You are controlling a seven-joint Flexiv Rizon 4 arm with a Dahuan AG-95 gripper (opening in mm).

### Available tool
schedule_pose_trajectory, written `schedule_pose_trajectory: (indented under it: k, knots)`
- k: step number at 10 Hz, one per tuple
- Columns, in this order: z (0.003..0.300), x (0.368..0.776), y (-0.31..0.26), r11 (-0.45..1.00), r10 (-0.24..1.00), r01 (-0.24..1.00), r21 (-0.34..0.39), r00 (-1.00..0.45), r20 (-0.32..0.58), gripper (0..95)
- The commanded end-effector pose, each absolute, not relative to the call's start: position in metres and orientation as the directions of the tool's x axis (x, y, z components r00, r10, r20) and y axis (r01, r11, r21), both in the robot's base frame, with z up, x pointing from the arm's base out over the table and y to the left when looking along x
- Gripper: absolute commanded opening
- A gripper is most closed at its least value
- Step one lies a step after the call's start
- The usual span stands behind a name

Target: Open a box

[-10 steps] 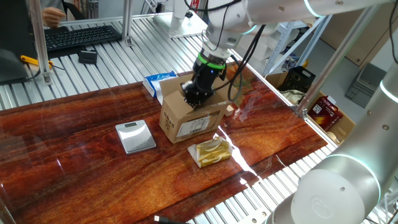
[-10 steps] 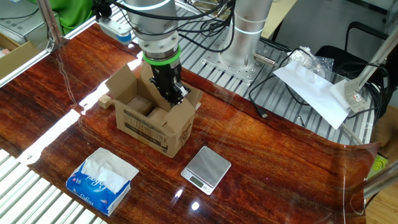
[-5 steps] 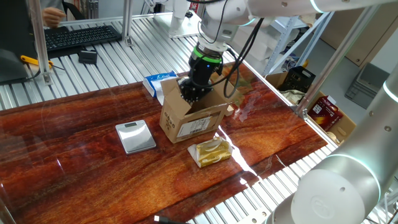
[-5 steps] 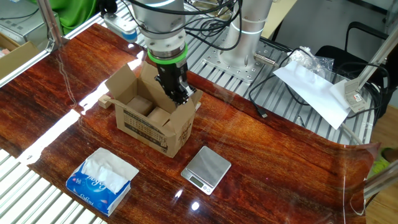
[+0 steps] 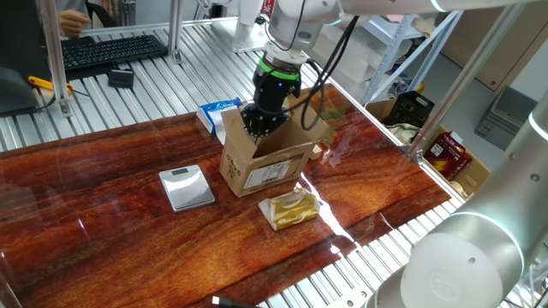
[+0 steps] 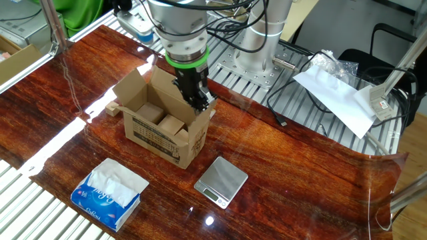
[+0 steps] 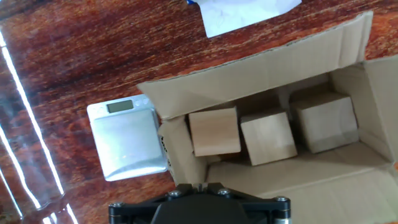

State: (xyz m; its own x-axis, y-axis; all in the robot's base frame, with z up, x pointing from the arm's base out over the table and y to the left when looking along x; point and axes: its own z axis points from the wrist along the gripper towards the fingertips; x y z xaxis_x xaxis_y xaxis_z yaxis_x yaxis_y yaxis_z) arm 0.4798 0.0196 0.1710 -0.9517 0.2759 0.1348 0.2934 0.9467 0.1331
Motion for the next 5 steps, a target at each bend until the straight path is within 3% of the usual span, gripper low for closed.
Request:
schedule_pose_trajectory:
  k: [1, 5]
  knots:
    - [0.174, 0.479, 0.024, 0.944, 0.285, 0.304, 0.127, -0.948, 0.143, 0.0]
    - [0.175, 0.477, 0.036, 0.936, 0.313, 0.331, 0.117, -0.938, 0.148, 0.0]
